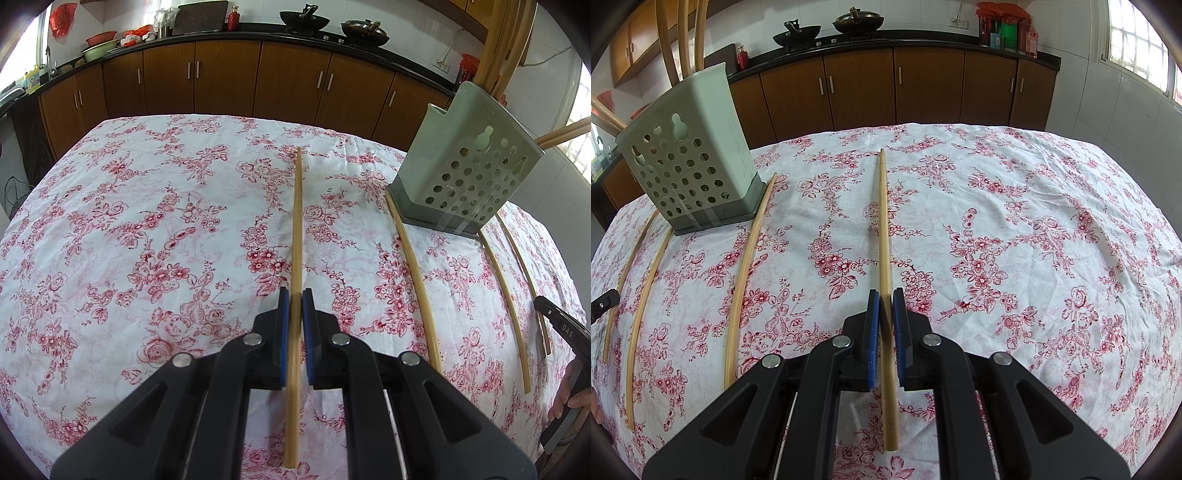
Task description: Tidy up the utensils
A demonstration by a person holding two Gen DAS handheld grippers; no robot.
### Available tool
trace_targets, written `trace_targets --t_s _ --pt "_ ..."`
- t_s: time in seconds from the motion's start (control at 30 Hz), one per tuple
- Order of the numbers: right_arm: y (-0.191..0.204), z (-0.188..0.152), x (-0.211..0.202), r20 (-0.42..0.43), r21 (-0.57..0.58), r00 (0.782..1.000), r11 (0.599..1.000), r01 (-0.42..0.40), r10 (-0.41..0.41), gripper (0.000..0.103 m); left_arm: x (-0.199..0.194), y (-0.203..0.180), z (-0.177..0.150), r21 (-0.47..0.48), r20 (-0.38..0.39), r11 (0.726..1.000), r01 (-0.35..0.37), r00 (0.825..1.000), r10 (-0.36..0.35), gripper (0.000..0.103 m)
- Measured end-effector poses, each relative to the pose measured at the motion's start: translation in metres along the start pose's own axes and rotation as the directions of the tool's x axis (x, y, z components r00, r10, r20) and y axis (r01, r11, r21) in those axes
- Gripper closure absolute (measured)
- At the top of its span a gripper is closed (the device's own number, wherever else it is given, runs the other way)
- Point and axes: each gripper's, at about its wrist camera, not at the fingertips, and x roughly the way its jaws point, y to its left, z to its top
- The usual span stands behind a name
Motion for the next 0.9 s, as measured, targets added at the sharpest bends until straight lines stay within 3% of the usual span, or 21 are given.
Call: trace_targets --t_s 0.9 --pt "0.003 -0.004 -0.016 0.024 -0.029 0.999 0.999 0.030 -0.030 0.095 -0.022 -0.015 -0.013 0.124 0.013 0.990 -0.066 0.998 0.065 0.095"
